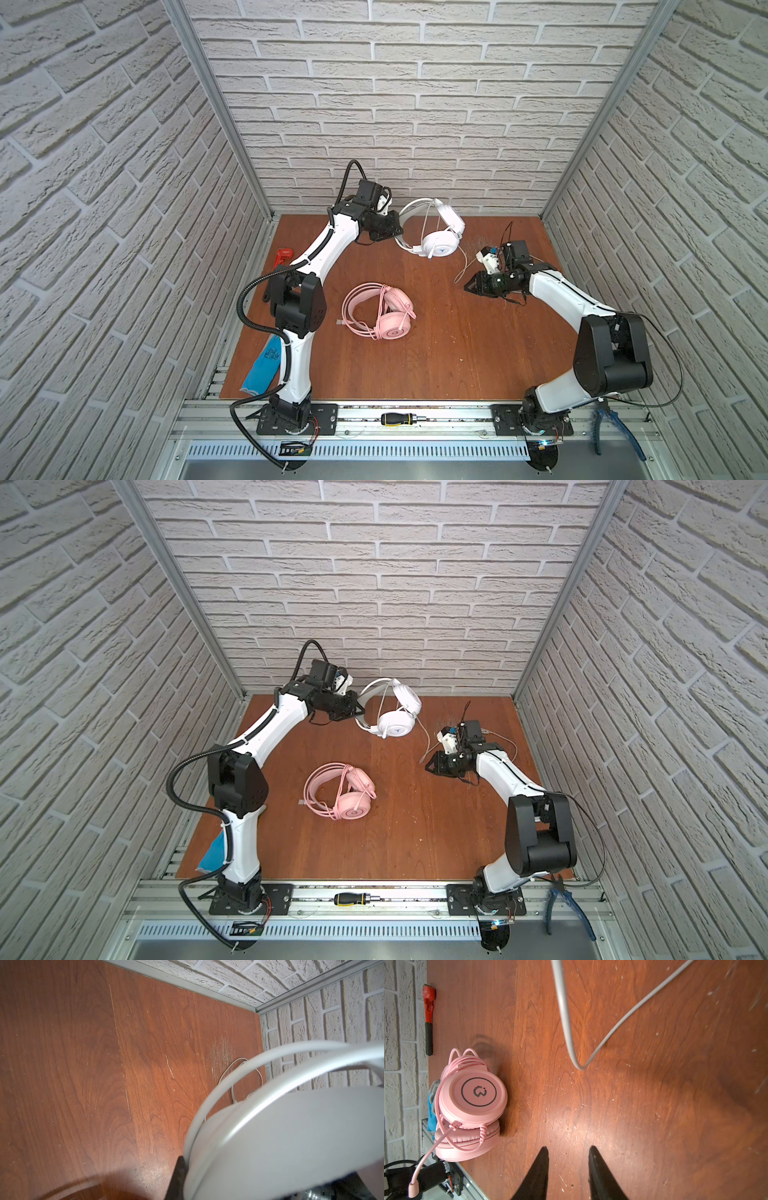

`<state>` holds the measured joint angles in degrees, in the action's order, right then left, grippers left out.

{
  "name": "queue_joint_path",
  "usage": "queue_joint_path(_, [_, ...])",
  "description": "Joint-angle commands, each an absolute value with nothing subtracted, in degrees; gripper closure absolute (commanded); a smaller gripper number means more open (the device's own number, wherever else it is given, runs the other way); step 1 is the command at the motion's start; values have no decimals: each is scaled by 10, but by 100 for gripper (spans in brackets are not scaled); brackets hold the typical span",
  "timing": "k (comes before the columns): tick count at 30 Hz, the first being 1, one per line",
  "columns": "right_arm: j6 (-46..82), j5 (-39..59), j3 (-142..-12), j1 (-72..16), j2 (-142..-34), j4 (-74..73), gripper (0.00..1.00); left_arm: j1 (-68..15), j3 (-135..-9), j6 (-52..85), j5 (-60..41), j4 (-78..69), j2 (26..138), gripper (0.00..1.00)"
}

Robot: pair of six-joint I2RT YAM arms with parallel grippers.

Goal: Wrap the headphones

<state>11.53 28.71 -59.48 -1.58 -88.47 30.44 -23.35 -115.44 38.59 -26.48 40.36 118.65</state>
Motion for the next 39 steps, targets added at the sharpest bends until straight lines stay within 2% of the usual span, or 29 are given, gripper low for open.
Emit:
queue_joint_path(1, [126, 280, -614, -10, -886, 263, 56, -231, -1155, 385, -288, 377, 1165, 100])
queue_joint_path(5, [132, 289, -609, -9, -904, 201, 45, -231, -1144, 388, -289, 367, 1160, 100])
queue_joint_path(14, [199, 324, -577, -24, -982, 34, 45, -231, -1144, 393, -287, 364, 1160, 100])
queue_joint_path(17, [223, 341, -579, -29, -1026, -10, 55, -231, -1144, 400, -285, 360, 1160, 100])
queue_joint_path(21, [242, 357, -579, -37, -1053, -44, 82, -231, -1148, 405, -282, 359, 1159, 100])
queue_joint_path(24, [232, 354, -571, -38, -1036, -35, 93, -231, -1148, 407, -276, 358, 1158, 100])
queue_joint_path(39, [97, 243, -568, -40, -820, 288, 94, -215, -1109, 457, -246, 319, 1132, 100])
